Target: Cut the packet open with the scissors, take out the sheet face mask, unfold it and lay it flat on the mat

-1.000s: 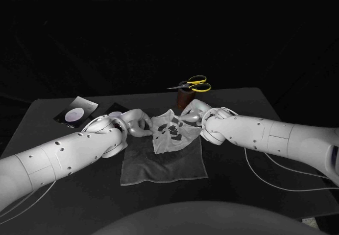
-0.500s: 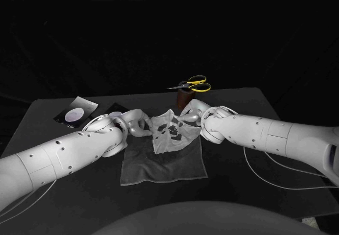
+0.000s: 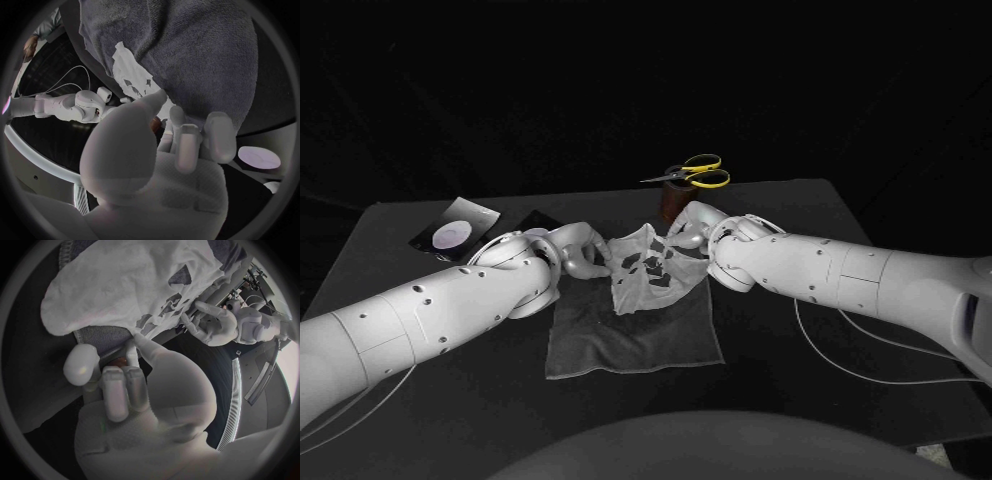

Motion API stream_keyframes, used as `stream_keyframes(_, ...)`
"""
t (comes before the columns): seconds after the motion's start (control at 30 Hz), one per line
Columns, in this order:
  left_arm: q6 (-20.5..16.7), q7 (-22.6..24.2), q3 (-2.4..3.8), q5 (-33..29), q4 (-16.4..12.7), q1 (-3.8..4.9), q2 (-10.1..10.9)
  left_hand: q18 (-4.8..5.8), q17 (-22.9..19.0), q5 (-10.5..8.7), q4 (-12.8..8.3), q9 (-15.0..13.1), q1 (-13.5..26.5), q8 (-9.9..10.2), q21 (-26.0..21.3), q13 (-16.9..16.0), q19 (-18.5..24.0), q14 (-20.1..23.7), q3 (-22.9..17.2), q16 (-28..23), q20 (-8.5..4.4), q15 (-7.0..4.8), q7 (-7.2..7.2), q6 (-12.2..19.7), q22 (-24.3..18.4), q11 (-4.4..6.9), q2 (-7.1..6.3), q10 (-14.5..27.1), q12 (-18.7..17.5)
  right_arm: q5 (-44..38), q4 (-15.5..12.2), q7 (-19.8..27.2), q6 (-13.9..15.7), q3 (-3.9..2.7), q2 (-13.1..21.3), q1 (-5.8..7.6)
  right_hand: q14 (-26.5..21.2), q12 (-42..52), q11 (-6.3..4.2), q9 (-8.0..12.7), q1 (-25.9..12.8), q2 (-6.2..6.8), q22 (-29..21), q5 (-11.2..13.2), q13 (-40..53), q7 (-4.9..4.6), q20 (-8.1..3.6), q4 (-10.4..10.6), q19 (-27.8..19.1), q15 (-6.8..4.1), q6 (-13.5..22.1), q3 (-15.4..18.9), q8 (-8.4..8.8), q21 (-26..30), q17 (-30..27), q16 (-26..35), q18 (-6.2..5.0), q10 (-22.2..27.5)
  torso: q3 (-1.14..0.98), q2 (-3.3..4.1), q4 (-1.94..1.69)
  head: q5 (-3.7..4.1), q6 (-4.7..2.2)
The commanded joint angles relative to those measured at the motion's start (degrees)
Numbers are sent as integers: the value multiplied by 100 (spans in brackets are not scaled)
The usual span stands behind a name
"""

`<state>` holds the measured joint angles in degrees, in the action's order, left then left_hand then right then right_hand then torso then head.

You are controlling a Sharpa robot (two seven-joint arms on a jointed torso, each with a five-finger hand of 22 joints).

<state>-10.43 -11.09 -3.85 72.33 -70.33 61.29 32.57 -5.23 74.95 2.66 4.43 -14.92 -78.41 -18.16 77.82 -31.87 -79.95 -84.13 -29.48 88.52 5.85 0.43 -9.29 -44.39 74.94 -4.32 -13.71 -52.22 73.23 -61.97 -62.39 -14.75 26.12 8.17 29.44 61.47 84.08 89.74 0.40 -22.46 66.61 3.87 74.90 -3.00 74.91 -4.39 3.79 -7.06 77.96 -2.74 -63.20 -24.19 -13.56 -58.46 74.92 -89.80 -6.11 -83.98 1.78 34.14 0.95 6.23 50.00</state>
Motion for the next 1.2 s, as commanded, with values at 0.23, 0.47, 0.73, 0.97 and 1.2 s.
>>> stream_keyframes(0.23, 398, -296, -35, 35, 14, -43, -5, 110, 886, 14, 4, 8, 3, 31, 18, -9, 9, -325, 16, 18, 35, 46, 1, 23, 158, -34, 75, -24, 24, -481, 21, -113, -354, 41, -94, -80, 592, 26, -126, -103, 121, 28, 688, 24, 1509, 108, -112, -129, 2, -118, -206, 9, -131, 48, 1508, -20, -3, -602, -2, 2, 0, 7, 0)
stream_keyframes(0.47, 410, -328, -35, 35, 12, -43, -3, 111, 887, 14, 5, 12, -9, 35, 23, -16, 6, -325, 11, 18, 36, 46, 1, 10, 163, -33, 92, -25, 26, -550, 39, -135, -283, 45, -125, -96, 592, 26, -141, -132, 20, 100, 688, 24, 1509, 118, -140, -119, 2, -139, -229, 99, -150, 46, 1508, -20, 0, -602, 0, 2, 3, 6, 0)
stream_keyframes(0.73, 435, -349, -35, 34, 13, -42, 9, 113, 886, 14, 3, 17, -24, 41, 27, -28, 3, -324, 4, 18, 37, 46, 1, 1, 168, -32, 107, -30, 28, -582, 23, -92, -82, 47, -93, -102, 592, 26, -92, -152, -343, 186, 690, 23, 1509, 55, -139, 97, 6, -113, -90, 374, -83, 39, 1508, -20, 10, -602, -3, 0, 2, 4, 0)
stream_keyframes(0.97, 457, -359, -35, 31, 17, -41, 8, 111, 885, 14, 3, 19, -30, 44, 24, -23, 6, -324, 0, 18, 38, 46, 1, -4, 164, -33, 115, -26, 27, -561, 23, 20, 3, 47, -111, -103, 592, 26, -170, -221, 135, -161, 700, 22, 1509, 153, -155, -87, 22, -157, -163, 88, -139, 5, 1508, -20, 8, -602, -7, -1, 6, 11, 0)
stream_keyframes(1.2, 486, -378, -35, 28, 19, -40, 6, 111, 885, 14, 3, 19, -30, 44, 24, -23, 6, -324, 0, 18, 38, 46, 1, -4, 164, -33, 115, -26, 27, -611, 54, 96, 140, 47, -141, -102, 592, 26, -127, -343, 340, -441, 713, 21, 1509, 90, -176, -281, 37, -142, -131, -381, -212, -34, 1508, -20, 21, -602, -4, -1, 1, 17, 0)
